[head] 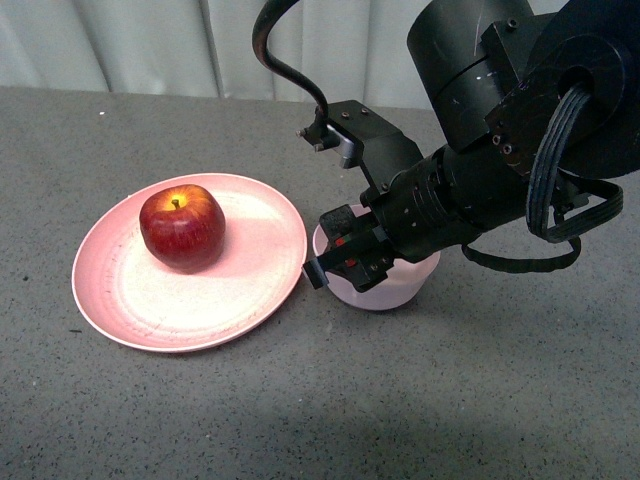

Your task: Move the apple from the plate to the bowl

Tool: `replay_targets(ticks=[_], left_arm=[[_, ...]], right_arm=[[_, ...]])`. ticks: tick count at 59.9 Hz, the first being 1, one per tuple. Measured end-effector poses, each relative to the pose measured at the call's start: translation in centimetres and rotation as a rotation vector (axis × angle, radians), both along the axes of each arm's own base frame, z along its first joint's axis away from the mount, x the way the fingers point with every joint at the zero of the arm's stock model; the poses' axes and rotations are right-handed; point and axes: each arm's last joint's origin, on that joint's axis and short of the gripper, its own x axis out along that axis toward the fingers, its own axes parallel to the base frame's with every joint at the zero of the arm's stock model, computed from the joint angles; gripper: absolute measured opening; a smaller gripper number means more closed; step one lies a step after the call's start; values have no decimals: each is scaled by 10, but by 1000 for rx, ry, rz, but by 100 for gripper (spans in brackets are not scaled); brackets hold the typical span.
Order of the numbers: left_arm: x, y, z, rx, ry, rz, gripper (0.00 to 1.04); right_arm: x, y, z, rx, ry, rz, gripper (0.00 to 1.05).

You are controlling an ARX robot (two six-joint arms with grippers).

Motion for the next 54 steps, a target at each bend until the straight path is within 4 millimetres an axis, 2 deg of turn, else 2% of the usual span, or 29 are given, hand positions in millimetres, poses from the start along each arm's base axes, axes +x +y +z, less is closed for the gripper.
replay_targets(ticks=[5, 9, 12, 24, 39, 43, 46, 54], left_arm=[[0, 0, 0, 0, 0, 0, 98], [0, 0, 0, 0, 0, 0, 98], [0, 0, 0, 0, 0, 0, 98], [0, 0, 0, 0, 0, 0, 98], [0, 0, 0, 0, 0, 0, 98], [0, 0, 0, 0, 0, -3, 98], [0, 0, 0, 0, 0, -3, 98], [0, 0, 0, 0, 0, -1, 98]], right_arm=[[-1, -1, 0, 10, -8, -8, 44], [-6, -7, 2, 33, -27, -33, 60], [-8, -11, 6, 51, -50, -52, 67], [-16, -45, 42, 109, -258, -238, 97], [-44, -96, 66, 119, -411, -490, 93], [-61, -112, 71, 103, -704, -702, 79], [-75, -122, 75, 126, -826, -792, 70], [-100, -140, 88, 187, -944, -842, 49]])
